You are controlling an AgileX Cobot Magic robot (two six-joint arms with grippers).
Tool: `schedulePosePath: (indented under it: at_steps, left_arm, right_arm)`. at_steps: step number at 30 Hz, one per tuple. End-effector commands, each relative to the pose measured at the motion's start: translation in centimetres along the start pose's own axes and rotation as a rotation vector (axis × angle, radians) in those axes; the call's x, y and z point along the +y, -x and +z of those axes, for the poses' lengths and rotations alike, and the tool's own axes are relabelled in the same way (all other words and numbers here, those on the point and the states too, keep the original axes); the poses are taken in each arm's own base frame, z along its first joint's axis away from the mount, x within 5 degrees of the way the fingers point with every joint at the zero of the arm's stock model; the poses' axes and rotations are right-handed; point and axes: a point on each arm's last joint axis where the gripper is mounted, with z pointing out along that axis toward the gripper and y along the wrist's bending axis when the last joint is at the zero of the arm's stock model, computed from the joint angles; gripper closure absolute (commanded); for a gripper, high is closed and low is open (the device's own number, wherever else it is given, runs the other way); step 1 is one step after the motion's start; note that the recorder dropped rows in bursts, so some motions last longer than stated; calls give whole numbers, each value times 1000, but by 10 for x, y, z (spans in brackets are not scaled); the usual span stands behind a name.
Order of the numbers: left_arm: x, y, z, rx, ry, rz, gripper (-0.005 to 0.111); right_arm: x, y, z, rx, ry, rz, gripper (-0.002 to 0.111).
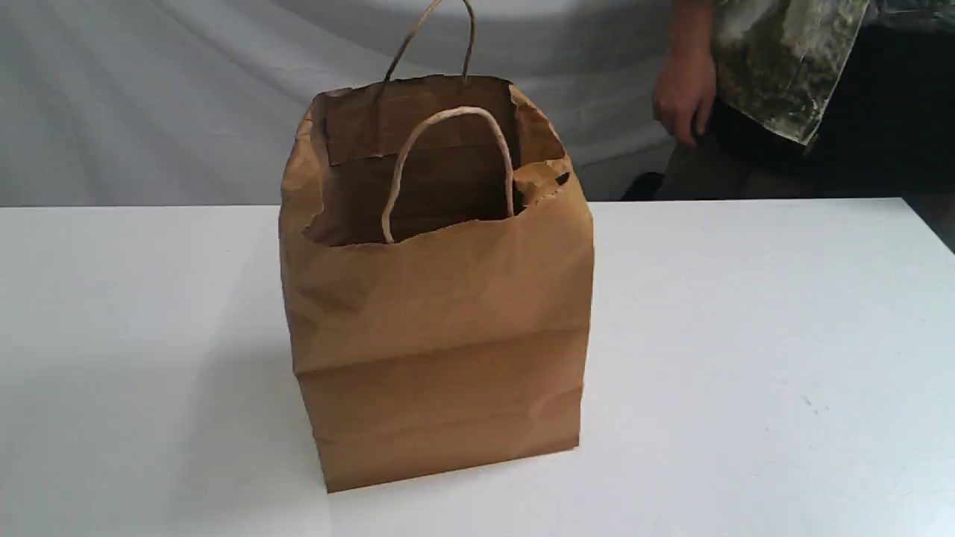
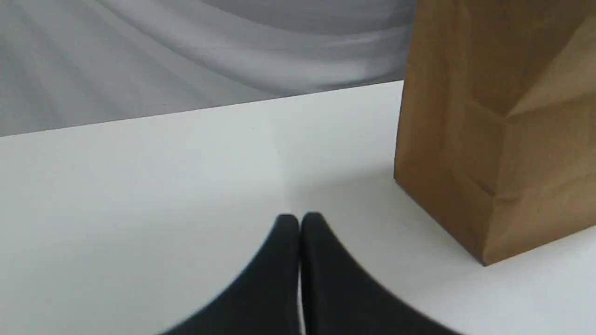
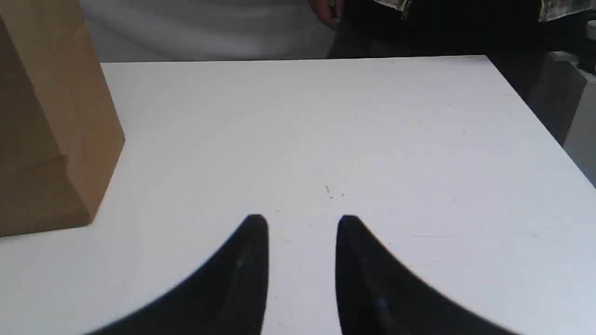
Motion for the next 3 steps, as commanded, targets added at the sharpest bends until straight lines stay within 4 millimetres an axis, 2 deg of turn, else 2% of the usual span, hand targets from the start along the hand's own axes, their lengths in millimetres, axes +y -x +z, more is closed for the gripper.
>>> schedulePosePath:
  at_steps: [1, 3]
  left_arm:
    - [0, 0, 0, -7, 4, -5, 107]
    - [0, 0, 0, -7, 4, -5, 107]
  right_arm:
    - [0, -1, 0, -1, -1, 11, 82]
    - [0, -1, 0, -1, -1, 11, 82]
